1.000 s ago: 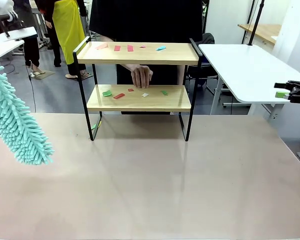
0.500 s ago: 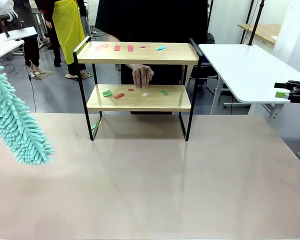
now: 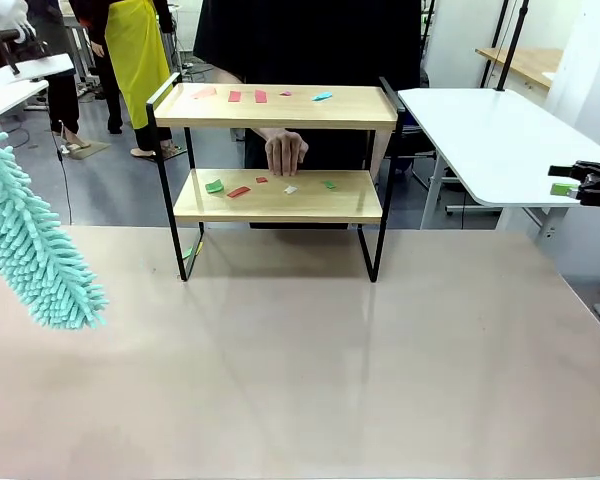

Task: Clean the shelf.
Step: Clean the specific section of the Shelf indicated by the human with the Duster.

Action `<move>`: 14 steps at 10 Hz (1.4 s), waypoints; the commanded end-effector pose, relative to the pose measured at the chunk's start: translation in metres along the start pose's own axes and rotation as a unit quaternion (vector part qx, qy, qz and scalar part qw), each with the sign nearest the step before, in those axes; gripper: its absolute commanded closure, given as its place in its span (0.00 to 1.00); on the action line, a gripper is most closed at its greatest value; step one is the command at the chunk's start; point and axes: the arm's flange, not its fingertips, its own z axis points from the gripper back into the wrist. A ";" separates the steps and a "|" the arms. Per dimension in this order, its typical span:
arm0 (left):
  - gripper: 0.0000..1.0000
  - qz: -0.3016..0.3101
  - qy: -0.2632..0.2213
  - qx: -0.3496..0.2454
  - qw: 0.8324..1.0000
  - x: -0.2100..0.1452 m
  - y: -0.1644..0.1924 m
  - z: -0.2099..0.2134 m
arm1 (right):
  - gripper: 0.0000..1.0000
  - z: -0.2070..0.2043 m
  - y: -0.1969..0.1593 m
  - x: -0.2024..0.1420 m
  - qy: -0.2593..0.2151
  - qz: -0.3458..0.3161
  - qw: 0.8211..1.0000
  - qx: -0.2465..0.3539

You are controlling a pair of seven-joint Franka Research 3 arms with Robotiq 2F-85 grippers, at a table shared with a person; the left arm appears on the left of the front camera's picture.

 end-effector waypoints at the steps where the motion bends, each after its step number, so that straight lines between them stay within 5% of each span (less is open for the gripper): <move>1: 0.87 0.005 0.000 0.005 1.000 -0.005 -0.001 -0.001 | 0.00 -0.002 0.000 0.003 -0.001 0.003 1.000 0.001; 2: 0.87 0.000 0.000 0.000 1.000 0.000 0.000 0.000 | 0.00 -0.002 0.000 0.003 -0.001 0.003 1.000 0.001; 3: 0.87 0.035 -0.081 0.000 0.996 0.000 -0.001 0.002 | 0.00 -0.002 0.000 0.003 -0.001 0.003 1.000 0.001; 6: 0.87 0.096 -0.210 0.018 0.973 0.026 0.018 -0.010 | 0.00 -0.002 0.000 0.003 -0.001 0.003 1.000 0.001; 10: 0.87 0.324 -0.353 -0.037 0.877 0.076 -0.002 -0.010 | 0.00 -0.002 0.000 0.003 -0.001 0.003 1.000 0.001; 12: 0.87 0.334 -0.414 -0.057 0.845 0.093 -0.002 -0.004 | 0.00 -0.002 0.000 0.003 -0.001 0.003 1.000 0.001; 13: 0.87 0.308 -0.367 -0.065 0.875 0.073 0.005 -0.005 | 0.00 -0.002 0.000 0.003 -0.001 0.003 1.000 0.001; 14: 0.87 0.308 -0.367 -0.065 0.875 0.073 0.005 -0.005 | 0.00 -0.002 0.000 0.003 -0.001 0.003 1.000 0.001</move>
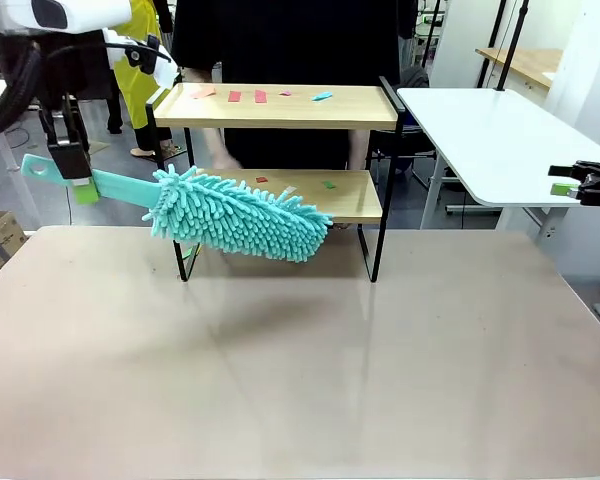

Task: Clean the shelf.
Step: Clean the specific section of the Shelf indicated by the human with the Duster.

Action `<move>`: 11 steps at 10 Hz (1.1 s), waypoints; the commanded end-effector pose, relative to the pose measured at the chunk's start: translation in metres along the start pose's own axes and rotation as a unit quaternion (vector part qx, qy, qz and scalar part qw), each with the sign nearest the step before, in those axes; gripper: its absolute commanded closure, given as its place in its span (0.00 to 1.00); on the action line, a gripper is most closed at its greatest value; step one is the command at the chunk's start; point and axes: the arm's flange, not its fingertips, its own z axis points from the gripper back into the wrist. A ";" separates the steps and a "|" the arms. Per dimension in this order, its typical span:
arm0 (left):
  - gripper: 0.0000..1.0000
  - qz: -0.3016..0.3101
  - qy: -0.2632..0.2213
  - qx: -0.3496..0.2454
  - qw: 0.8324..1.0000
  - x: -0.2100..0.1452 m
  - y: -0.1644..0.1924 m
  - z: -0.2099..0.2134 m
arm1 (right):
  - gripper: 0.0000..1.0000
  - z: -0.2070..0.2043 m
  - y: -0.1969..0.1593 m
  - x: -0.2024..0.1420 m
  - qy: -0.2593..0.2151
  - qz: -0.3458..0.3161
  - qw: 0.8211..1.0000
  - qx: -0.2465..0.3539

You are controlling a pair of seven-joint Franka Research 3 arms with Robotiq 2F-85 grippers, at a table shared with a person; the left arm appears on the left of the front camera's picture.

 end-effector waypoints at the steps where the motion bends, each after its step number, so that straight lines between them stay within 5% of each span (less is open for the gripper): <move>1: 0.87 0.006 -0.008 -0.002 1.000 0.001 -0.002 0.000 | 0.00 -0.002 0.000 0.003 -0.001 0.003 1.000 0.001; 6: 0.87 0.132 -0.105 -0.045 0.985 0.069 -0.001 -0.032 | 0.00 -0.002 0.000 0.003 -0.001 0.003 1.000 0.001; 11: 0.87 0.252 -0.188 -0.077 0.946 0.104 -0.014 -0.040 | 0.00 -0.002 0.000 0.003 -0.001 0.003 1.000 0.001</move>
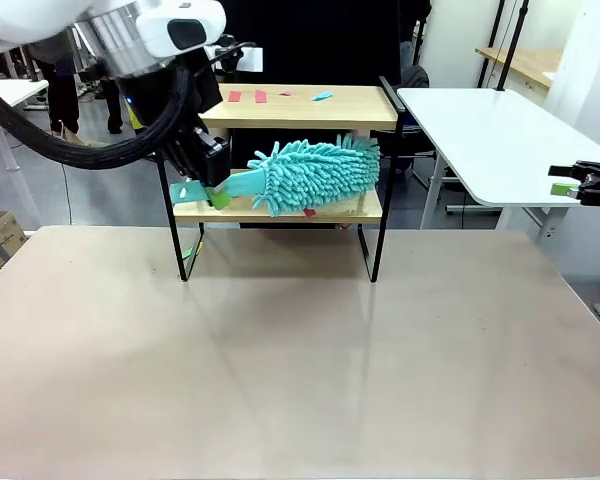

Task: Clean the shelf.
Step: Clean the specific section of the Shelf indicated by the human with the Duster.

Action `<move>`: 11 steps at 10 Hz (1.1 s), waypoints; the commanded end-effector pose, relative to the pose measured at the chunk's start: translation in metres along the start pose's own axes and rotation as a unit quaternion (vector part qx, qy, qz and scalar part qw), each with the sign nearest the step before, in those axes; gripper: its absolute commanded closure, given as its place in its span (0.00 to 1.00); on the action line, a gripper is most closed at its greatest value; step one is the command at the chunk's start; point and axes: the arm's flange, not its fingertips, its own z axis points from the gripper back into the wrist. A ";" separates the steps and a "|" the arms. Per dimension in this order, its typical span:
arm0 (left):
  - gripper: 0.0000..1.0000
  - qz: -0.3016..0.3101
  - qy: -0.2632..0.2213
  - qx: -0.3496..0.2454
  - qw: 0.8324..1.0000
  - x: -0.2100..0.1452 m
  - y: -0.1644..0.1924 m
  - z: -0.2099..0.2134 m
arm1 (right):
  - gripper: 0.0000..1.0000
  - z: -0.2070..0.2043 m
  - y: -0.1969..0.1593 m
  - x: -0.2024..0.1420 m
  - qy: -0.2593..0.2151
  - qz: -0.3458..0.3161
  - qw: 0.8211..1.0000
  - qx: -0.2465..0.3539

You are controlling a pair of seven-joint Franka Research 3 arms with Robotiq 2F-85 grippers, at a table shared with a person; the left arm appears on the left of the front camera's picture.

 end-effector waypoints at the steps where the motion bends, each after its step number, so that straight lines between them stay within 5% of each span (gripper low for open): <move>1: 0.87 0.049 -0.020 -0.013 0.999 0.014 -0.008 -0.015 | 0.00 -0.002 0.000 0.003 -0.001 0.003 1.000 0.001; 8: 0.87 0.222 -0.039 0.008 0.974 0.106 -0.014 -0.066 | 0.00 -0.002 0.000 0.003 -0.001 0.003 1.000 0.001; 11: 0.87 0.246 -0.032 0.025 0.968 0.130 -0.028 -0.084 | 0.00 -0.002 0.000 0.003 -0.001 0.003 1.000 0.001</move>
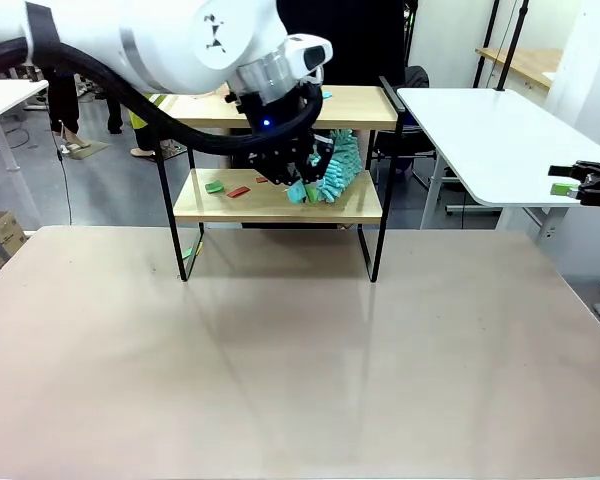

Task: Clean the shelf.
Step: Clean the specific section of the Shelf indicated by the human with the Duster.

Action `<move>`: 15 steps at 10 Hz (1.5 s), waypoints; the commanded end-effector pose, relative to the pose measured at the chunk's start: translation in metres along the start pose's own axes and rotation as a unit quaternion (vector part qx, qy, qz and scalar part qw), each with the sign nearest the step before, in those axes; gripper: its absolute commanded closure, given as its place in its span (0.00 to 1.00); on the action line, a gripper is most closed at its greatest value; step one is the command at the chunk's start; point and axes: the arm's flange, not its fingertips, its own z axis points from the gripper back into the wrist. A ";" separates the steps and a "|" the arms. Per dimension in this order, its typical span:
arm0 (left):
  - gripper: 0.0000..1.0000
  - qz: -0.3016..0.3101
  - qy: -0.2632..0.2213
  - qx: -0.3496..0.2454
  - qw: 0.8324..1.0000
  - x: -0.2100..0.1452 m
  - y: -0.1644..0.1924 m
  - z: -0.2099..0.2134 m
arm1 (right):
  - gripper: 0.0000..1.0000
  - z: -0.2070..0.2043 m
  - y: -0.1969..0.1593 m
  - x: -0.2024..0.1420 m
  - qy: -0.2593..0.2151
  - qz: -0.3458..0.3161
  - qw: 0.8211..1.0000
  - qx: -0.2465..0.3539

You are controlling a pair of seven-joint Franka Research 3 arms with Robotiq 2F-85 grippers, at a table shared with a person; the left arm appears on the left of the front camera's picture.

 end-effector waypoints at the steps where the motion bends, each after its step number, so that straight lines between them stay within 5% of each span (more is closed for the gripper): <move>1: 0.87 0.009 0.008 0.010 1.000 0.009 -0.023 -0.008 | 0.00 -0.002 0.000 0.003 -0.001 0.003 1.000 0.001; 6: 0.87 0.027 0.053 0.053 0.997 0.010 -0.059 -0.051 | 0.00 -0.002 0.000 0.003 -0.001 0.003 1.000 0.001; 8: 0.87 -0.029 0.076 0.051 0.995 0.007 -0.070 -0.054 | 0.00 -0.002 0.000 0.003 -0.001 0.003 1.000 0.001; 10: 0.87 0.016 0.049 0.036 0.998 0.002 -0.052 -0.056 | 0.00 -0.002 0.000 0.003 -0.001 0.003 1.000 0.001; 15: 0.87 0.051 0.103 0.065 0.991 -0.006 -0.036 -0.062 | 0.00 -0.002 0.000 0.003 -0.001 0.003 1.000 0.001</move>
